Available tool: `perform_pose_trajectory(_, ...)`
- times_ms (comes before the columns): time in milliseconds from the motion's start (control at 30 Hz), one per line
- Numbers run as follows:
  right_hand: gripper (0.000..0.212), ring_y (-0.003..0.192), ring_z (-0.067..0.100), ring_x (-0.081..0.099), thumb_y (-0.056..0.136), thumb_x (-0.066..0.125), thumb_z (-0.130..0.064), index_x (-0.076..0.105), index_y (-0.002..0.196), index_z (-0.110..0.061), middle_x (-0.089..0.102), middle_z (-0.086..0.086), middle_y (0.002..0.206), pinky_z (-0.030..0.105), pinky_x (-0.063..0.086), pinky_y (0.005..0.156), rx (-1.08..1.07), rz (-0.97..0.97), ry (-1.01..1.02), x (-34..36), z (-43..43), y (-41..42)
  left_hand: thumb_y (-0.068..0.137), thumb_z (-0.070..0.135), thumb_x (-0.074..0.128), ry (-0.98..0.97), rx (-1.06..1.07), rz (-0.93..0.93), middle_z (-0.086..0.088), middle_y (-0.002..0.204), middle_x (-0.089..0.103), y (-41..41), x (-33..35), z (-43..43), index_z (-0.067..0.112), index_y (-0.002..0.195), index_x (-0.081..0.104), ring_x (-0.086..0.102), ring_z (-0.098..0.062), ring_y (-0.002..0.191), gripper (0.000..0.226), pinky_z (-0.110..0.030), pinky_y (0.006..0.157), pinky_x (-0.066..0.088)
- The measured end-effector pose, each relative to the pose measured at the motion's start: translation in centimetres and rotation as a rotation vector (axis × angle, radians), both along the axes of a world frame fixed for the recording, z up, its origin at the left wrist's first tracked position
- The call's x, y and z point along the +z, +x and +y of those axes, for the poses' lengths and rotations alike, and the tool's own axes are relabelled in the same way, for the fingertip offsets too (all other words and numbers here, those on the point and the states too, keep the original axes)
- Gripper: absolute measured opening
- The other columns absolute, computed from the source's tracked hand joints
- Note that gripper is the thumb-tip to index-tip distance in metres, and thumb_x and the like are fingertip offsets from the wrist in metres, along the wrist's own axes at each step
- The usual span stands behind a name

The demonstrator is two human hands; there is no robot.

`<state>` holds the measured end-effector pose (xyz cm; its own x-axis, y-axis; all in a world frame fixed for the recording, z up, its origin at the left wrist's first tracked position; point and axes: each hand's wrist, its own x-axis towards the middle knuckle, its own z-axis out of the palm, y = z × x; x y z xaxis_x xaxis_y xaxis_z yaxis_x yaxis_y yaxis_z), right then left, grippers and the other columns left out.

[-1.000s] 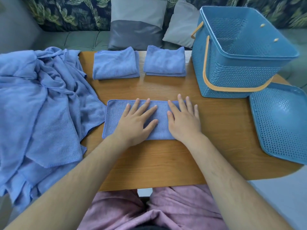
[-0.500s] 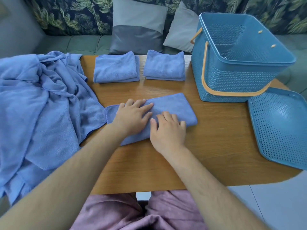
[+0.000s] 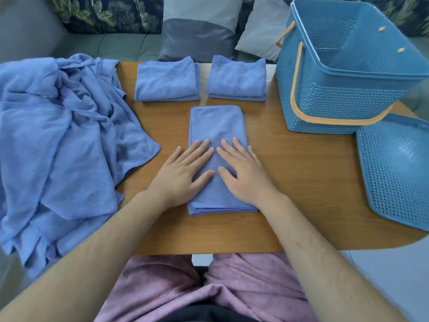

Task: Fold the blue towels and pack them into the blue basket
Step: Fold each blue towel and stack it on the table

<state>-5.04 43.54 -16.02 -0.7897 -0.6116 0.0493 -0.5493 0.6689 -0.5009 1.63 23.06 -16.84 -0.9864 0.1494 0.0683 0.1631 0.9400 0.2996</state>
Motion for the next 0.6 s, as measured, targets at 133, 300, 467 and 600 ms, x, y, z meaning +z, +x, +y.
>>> perform_pose_trajectory(133, 0.038, 0.152, 0.011, 0.026, 0.094, 0.06, -0.021, 0.068, 0.131, -0.017, 0.052, -0.005, 0.151, 0.03, 0.019, 0.125, 0.026, -0.077, -0.26, -0.2, 2.7, 0.3, 0.097, 0.062, 0.032, 0.109, 0.0, 0.034, 0.018, 0.165, 0.017, 0.1, 0.2, -0.2, 0.034, 0.155, 0.035, 0.004, 0.0, 0.153, 0.064, -0.04, 0.126, 0.01)
perform_pose_trajectory(300, 0.048, 0.141, 0.016, 0.045, 0.072, 0.052, 0.002, 0.074, 0.112, -0.011, 0.067, -0.003, 0.13, 0.032, 0.033, 0.118, 0.007, -0.091, -0.419, 0.4, 6.2, 3.1, 0.093, 0.038, 0.067, 0.405, -0.111, 0.201, 0.009, 0.139, 0.061, 2.7, -0.1, -1.3, 0.02, 0.112, 0.074, 0.042, -0.011, 0.143, 0.028, -0.047, 0.113, 0.039)
perform_pose_trajectory(467, 0.064, 0.148, 0.013, 0.034, 0.062, 0.051, -0.007, 0.069, 0.123, -0.018, 0.056, -0.007, 0.145, 0.034, 0.027, 0.121, 0.188, -0.123, -0.254, 1.2, 7.0, 3.9, 0.092, 0.034, 0.068, 0.471, -0.125, 0.19, 0.002, 0.134, 0.065, 3.4, 0.2, -1.0, 0.013, 0.111, 0.075, 0.049, -0.012, 0.138, 0.029, -0.041, 0.111, 0.043)
perform_pose_trajectory(600, 0.072, 0.149, 0.008, 0.031, 0.064, 0.05, 0.0, 0.063, 0.132, -0.019, 0.052, -0.01, 0.149, 0.038, 0.026, 0.123, 0.183, -0.153, -0.248, 1.6, 6.9, 4.1, 0.09, 0.044, 0.067, 0.448, -0.093, 0.146, 0.007, 0.139, 0.061, 4.0, 0.7, -0.8, 0.021, 0.112, 0.075, 0.044, -0.01, 0.141, 0.033, -0.048, 0.11, 0.042)
